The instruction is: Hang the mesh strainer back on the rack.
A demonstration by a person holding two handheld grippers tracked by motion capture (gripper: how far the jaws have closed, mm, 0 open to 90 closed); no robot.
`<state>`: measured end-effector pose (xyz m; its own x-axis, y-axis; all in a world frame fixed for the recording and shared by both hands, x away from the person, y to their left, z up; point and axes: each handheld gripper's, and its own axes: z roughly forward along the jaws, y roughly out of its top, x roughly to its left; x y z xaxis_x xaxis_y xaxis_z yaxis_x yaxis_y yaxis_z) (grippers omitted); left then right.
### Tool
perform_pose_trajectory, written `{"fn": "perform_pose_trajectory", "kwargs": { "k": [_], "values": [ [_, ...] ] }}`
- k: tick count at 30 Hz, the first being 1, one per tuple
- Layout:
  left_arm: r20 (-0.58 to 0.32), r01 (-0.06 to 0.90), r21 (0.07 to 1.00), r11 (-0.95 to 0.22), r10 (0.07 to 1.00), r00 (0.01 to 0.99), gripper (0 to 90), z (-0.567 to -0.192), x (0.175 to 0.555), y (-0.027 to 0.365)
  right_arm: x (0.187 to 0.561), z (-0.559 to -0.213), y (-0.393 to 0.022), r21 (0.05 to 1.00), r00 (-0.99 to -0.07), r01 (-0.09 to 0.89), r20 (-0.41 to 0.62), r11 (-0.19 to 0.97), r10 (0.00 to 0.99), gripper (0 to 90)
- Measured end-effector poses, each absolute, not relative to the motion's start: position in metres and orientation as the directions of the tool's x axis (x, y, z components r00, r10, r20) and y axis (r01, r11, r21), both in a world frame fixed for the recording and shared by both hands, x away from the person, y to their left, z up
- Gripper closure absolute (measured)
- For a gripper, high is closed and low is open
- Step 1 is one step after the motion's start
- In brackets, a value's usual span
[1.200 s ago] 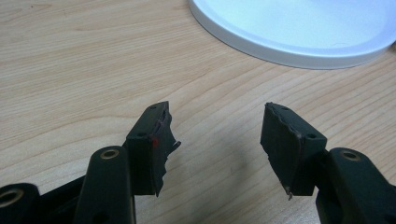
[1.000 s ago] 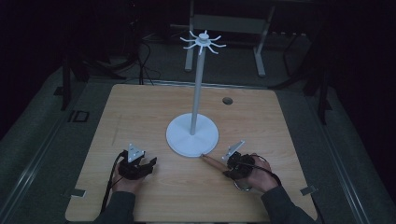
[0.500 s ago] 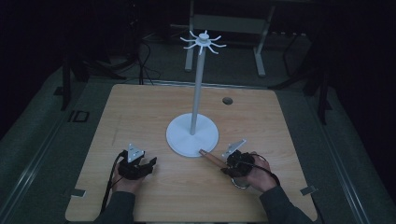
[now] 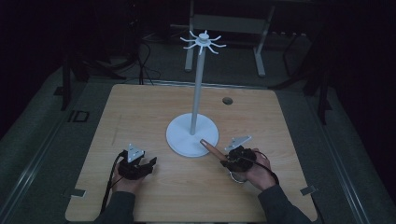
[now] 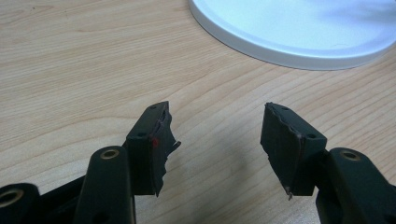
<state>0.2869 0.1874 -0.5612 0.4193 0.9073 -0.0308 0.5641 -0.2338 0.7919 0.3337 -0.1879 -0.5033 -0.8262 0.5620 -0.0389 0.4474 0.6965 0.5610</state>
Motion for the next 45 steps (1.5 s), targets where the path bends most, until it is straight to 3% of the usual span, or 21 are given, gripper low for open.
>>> {"fn": "perform_pose_trajectory", "kwargs": {
  "k": [22, 45],
  "values": [
    [-0.033, 0.565, 0.791, -0.233, 0.906, 0.421, 43.1, -0.561, 0.287, 0.187, 0.344, -0.484, -0.195, 0.714, -0.747, 0.452, -0.025, 0.535, 0.665, 69.5],
    [-0.035, 0.566, 0.791, -0.232, 0.907, 0.42, 43.1, -0.561, 0.287, 0.187, 0.347, -0.468, -0.194, 0.792, -0.723, 0.411, -0.018, 0.451, 0.69, 69.6]
  ]
}}
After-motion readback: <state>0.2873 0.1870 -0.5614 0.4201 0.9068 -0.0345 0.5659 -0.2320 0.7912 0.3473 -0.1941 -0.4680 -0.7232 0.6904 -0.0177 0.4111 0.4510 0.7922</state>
